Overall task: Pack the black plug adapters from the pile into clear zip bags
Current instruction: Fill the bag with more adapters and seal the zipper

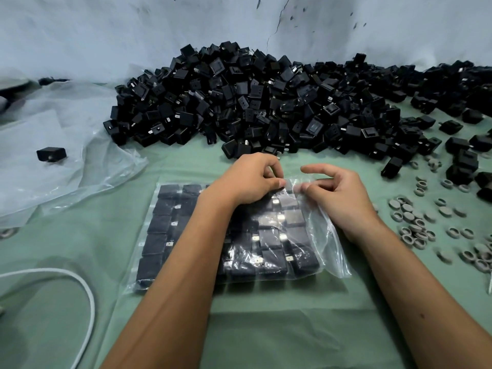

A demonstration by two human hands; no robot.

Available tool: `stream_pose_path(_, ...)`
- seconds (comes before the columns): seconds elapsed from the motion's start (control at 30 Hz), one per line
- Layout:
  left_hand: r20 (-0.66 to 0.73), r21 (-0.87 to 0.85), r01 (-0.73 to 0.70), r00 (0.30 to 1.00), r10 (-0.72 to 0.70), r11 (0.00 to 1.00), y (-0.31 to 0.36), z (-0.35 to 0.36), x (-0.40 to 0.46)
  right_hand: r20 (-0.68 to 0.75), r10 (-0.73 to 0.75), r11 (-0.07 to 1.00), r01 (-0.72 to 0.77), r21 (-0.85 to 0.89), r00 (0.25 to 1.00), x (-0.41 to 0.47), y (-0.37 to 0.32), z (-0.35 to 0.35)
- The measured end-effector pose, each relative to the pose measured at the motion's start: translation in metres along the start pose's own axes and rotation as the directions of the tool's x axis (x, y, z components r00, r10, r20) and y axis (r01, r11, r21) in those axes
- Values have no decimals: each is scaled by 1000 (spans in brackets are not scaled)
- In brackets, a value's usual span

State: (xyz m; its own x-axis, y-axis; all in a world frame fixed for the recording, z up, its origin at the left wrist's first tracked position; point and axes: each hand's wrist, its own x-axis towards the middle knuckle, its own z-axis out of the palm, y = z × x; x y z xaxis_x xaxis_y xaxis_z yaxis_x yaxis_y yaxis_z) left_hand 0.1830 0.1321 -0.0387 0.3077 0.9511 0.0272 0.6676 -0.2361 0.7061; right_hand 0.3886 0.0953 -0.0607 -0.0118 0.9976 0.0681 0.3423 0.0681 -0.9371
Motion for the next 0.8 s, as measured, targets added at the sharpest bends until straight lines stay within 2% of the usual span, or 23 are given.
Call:
stream_pose_path(0.17,3,11,3,1000,-3,1000,1,0,0,-30,-14,998,12,-57,999,2,3,-3)
stream_pose_path(0.43,51,-31,36,998,-34,999,6,-2,-2,73,-19,999,22,-37,997,-3,-5,-10)
stream_pose_path(0.57,119,-35,57,991,-53,998,7,-8,-6,230,35,999,-32,-15,973,-7,-13,-23)
stream_pose_path(0.7,170,-19,52,984,-48,998,10,-11,-11,353,5,1000,-15,25,936,-12,-17,-22)
stream_pose_path(0.8,170,-29,57,984,-52,998,13,-11,-12,247,-4,1000,2,10,969,-10,-15,-21)
